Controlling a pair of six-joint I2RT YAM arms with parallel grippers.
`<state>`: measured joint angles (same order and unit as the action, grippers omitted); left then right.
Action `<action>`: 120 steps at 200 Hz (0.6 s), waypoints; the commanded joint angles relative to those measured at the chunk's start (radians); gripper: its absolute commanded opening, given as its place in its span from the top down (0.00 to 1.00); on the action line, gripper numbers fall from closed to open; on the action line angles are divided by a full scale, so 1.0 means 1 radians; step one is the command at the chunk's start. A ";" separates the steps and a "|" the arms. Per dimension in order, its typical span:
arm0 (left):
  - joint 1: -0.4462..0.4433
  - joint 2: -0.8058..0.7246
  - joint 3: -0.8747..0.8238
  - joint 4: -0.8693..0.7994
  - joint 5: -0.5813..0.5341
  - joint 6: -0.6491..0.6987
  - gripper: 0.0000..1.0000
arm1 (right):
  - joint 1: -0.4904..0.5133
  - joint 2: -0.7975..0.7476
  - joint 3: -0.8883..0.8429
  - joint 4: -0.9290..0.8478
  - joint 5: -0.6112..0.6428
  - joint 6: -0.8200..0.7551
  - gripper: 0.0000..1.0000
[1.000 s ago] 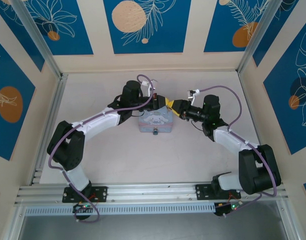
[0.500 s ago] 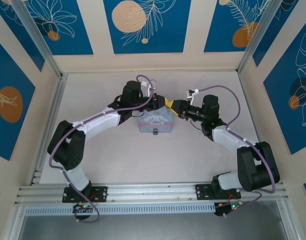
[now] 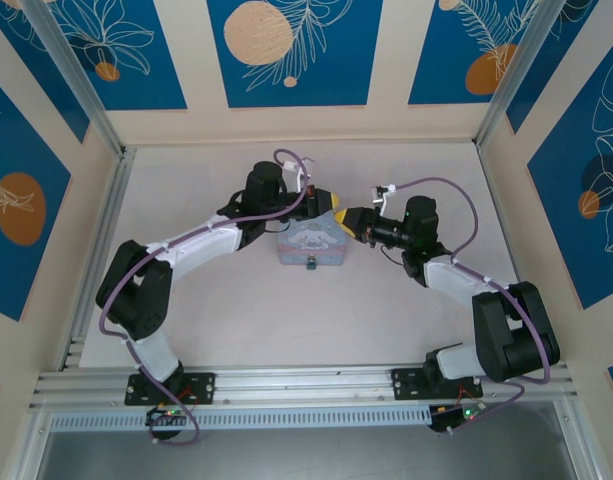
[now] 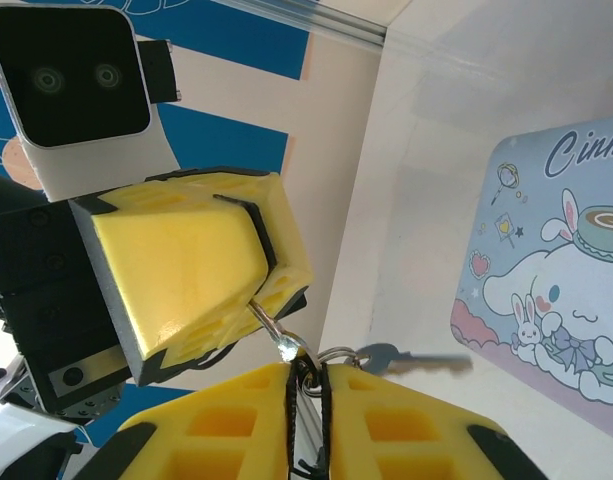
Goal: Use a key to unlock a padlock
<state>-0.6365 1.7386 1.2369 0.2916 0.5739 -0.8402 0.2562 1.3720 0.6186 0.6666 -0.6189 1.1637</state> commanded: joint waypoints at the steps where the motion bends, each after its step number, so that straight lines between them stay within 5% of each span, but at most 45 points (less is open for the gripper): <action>1: -0.003 0.007 0.013 0.038 0.001 -0.013 1.00 | 0.004 0.003 -0.007 0.019 -0.022 0.008 0.83; 97: -0.003 0.024 0.025 -0.008 -0.022 -0.044 1.00 | 0.005 -0.016 0.033 -0.070 0.007 -0.034 1.00; 120: 0.000 0.021 0.038 -0.067 -0.065 -0.062 0.62 | 0.013 -0.053 0.052 -0.207 0.061 -0.114 1.00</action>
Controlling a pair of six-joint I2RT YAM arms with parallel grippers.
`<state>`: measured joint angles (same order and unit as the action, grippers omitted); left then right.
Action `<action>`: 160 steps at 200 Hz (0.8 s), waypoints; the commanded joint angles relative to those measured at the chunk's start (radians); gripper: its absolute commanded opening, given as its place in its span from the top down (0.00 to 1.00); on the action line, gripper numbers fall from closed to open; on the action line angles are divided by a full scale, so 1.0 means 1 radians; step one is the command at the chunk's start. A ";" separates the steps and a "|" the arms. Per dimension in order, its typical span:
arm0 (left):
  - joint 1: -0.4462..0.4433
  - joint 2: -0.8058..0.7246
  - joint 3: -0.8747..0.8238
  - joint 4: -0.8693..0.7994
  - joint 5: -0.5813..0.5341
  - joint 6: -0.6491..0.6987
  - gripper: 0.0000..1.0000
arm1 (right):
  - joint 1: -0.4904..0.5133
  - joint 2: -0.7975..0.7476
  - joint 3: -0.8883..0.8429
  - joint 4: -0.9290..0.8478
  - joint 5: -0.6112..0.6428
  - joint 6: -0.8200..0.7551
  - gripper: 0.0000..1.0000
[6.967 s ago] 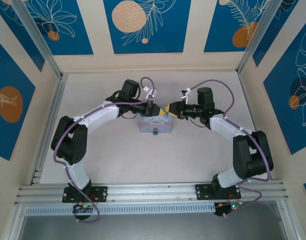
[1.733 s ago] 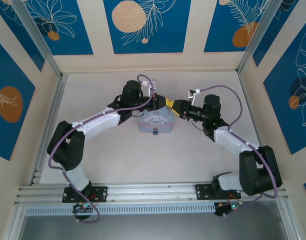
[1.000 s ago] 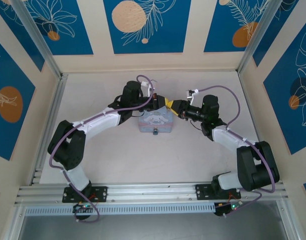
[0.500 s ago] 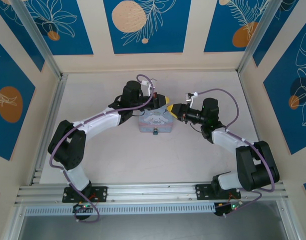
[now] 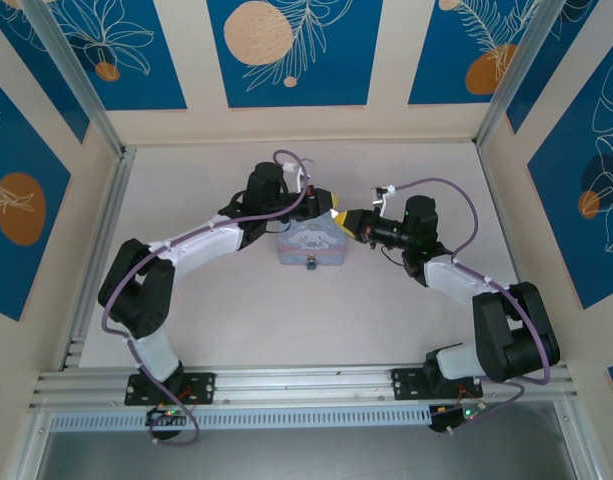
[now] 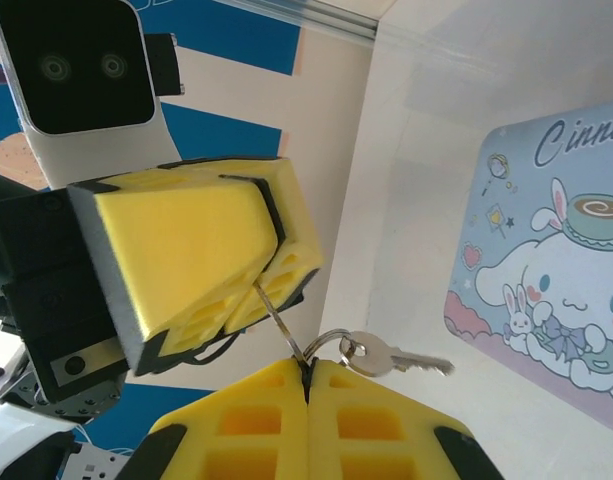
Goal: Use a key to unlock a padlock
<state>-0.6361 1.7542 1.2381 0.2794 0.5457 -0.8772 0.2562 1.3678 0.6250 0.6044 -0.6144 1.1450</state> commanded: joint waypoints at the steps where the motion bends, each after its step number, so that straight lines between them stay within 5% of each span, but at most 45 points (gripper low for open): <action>1: 0.000 0.005 0.038 -0.058 -0.039 -0.027 0.61 | 0.013 -0.051 0.046 -0.155 0.060 -0.100 1.00; 27: 0.018 -0.016 0.036 -0.120 -0.086 -0.079 0.42 | 0.033 -0.097 0.088 -0.368 0.163 -0.225 1.00; 105: 0.034 -0.033 0.088 -0.330 -0.104 -0.335 0.37 | 0.197 -0.121 0.221 -0.694 0.549 -0.568 1.00; 160: 0.033 -0.011 0.190 -0.570 -0.107 -0.340 0.37 | 0.289 -0.098 0.255 -0.716 0.640 -0.697 1.00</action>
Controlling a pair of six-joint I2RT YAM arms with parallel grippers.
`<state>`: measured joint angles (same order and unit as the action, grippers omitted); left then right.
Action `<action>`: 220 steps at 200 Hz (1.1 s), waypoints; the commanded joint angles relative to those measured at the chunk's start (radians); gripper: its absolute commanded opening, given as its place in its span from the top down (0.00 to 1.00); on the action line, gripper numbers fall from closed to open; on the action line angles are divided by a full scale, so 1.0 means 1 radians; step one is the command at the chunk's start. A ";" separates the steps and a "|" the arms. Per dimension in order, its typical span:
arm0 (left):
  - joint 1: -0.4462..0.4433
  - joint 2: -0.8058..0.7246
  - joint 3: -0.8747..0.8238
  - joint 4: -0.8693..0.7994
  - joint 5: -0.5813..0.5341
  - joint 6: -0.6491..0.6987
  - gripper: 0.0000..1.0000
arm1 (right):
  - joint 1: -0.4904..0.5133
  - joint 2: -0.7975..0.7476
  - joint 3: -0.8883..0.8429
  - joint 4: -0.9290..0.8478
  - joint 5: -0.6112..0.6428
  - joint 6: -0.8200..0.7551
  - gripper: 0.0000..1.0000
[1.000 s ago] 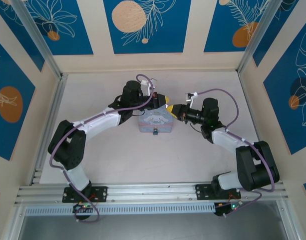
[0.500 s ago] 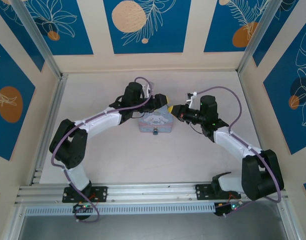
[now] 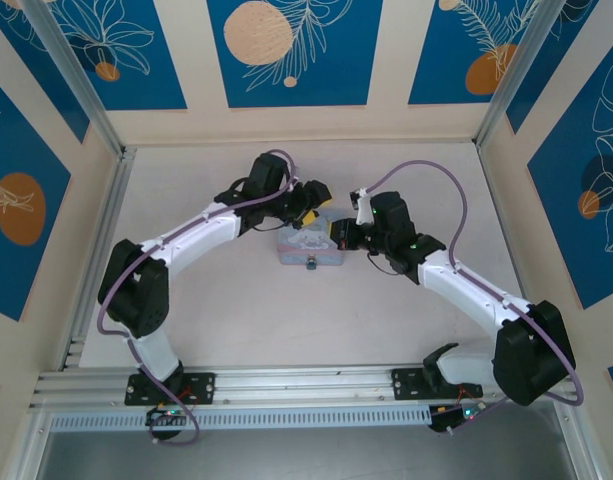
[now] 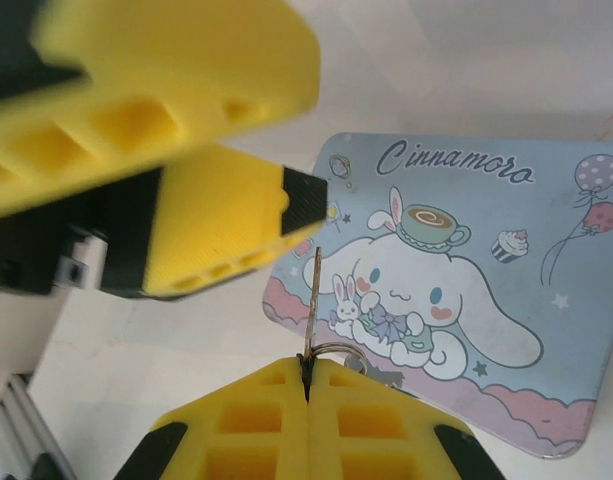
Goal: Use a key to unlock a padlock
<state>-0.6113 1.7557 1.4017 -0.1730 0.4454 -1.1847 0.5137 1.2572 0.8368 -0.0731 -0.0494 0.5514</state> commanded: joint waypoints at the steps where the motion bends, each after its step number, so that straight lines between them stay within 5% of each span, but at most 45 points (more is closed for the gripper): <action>1: 0.008 -0.012 0.026 -0.118 -0.006 -0.034 0.37 | 0.032 0.014 0.043 -0.039 0.076 -0.106 1.00; 78: 0.004 0.006 0.008 -0.137 0.021 -0.033 0.45 | 0.072 0.041 0.083 -0.053 0.098 -0.132 1.00; 220: 0.005 0.042 0.011 -0.118 0.030 -0.030 0.88 | 0.079 0.051 0.091 -0.053 0.109 -0.128 1.00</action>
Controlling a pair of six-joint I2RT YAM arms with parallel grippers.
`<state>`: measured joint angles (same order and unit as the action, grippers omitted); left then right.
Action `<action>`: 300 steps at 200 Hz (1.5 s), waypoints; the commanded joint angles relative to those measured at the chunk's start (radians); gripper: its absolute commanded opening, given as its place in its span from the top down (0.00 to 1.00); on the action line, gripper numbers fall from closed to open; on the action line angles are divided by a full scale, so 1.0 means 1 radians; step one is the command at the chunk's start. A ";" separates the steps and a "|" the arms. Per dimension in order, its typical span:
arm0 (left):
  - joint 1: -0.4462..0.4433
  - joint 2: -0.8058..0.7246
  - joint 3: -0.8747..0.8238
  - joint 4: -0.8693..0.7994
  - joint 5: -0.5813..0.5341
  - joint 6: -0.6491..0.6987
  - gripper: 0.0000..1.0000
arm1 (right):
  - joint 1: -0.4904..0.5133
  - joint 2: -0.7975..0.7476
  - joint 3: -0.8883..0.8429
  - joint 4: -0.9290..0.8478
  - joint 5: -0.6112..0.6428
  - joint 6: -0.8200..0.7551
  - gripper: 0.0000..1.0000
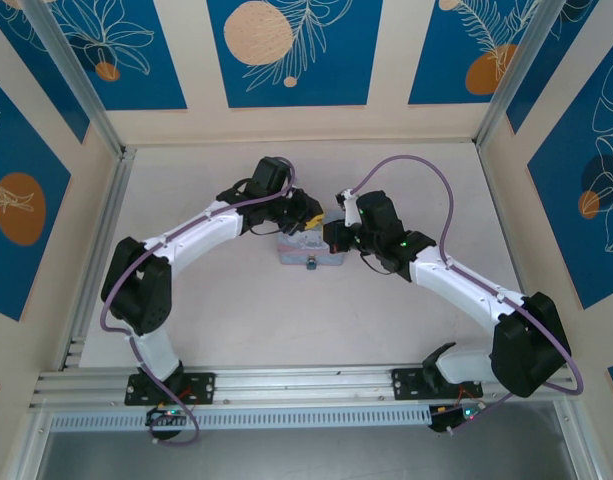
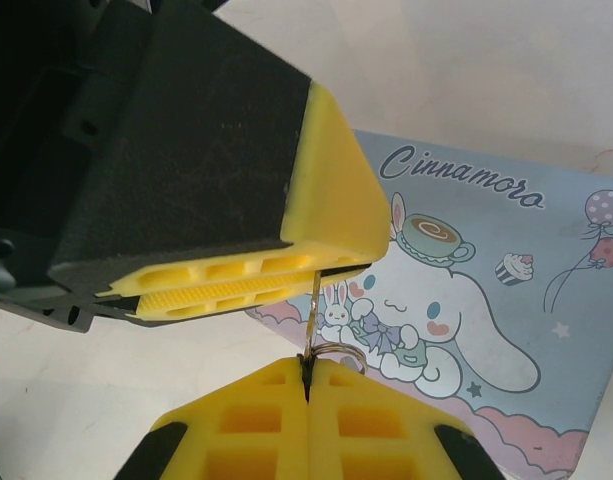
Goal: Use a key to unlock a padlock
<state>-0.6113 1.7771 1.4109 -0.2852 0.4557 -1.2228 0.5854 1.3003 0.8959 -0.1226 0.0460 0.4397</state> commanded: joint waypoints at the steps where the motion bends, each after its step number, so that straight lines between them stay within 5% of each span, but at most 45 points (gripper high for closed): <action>1: 0.004 0.021 0.002 -0.006 0.020 0.008 0.89 | 0.007 0.007 0.032 -0.003 0.014 -0.017 1.00; 24: 0.004 0.025 0.003 -0.007 0.023 0.012 1.00 | 0.005 0.007 0.031 -0.003 0.020 -0.014 1.00; 44: 0.005 0.027 0.003 -0.008 0.023 0.025 1.00 | 0.000 0.001 0.031 -0.013 0.020 -0.001 1.00; 69: 0.008 0.019 0.005 0.006 0.008 0.087 1.00 | -0.053 -0.039 0.011 -0.027 -0.019 0.066 0.57; 83: 0.009 0.013 0.003 0.028 -0.008 0.138 1.00 | -0.107 -0.078 -0.019 -0.006 -0.082 0.131 0.49; 136: 0.009 -0.052 -0.084 0.235 -0.091 0.269 1.00 | -0.263 -0.147 -0.124 0.151 -0.319 0.462 0.46; 213: 0.010 -0.140 -0.266 0.648 -0.215 0.330 1.00 | -0.278 -0.064 -0.204 0.520 -0.419 0.890 0.29; 300: 0.003 -0.147 -0.423 1.029 -0.306 0.220 1.00 | -0.212 0.089 -0.267 0.924 -0.348 1.184 0.43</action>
<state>-0.6106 1.6474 0.9989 0.5941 0.1753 -0.9546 0.3367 1.3567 0.6292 0.6556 -0.3359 1.5265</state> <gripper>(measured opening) 0.045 0.581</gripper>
